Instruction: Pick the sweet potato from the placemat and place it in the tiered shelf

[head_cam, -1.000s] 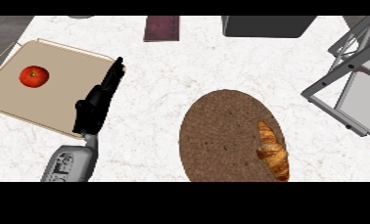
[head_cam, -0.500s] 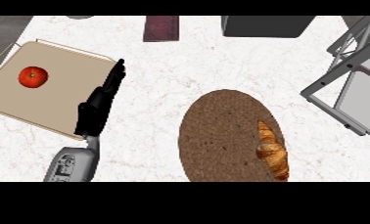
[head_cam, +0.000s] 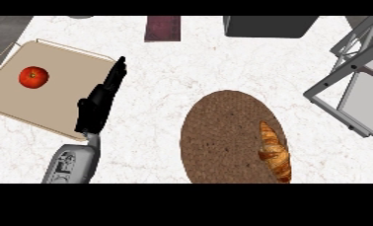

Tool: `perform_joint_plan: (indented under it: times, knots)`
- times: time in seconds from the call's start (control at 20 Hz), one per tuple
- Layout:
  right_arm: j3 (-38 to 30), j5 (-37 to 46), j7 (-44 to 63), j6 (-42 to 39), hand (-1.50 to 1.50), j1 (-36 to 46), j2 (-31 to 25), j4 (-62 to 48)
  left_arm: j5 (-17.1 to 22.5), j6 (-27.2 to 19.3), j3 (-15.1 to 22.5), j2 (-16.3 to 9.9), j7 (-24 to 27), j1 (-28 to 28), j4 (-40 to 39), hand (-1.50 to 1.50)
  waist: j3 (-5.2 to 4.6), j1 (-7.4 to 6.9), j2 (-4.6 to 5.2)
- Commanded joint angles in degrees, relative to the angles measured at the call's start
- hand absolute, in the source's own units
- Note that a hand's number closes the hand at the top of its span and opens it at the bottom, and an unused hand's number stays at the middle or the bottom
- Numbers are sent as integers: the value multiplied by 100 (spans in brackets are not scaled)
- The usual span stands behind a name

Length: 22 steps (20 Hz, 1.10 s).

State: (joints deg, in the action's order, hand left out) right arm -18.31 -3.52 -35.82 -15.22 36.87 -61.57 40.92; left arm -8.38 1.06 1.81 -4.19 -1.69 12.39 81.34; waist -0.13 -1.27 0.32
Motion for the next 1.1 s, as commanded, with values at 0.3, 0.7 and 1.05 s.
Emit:
perform_joint_plan:
  times: [0.3,0.7,1.05]
  knots:
    - [-162,-107,200,-1017,-150,898,-130,-1331,-28,-65,-127,26,66,227,-306,0,16,28,10]
    - [-290,-238,179,-2051,-150,1156,-439,-1776,-88,-77,27,94,128,-216,51,0,20,8,1]
    - [-1090,-1171,2045,-2260,-150,2152,-892,-2608,-57,-23,-5,86,75,-66,-66,0,15,7,2]
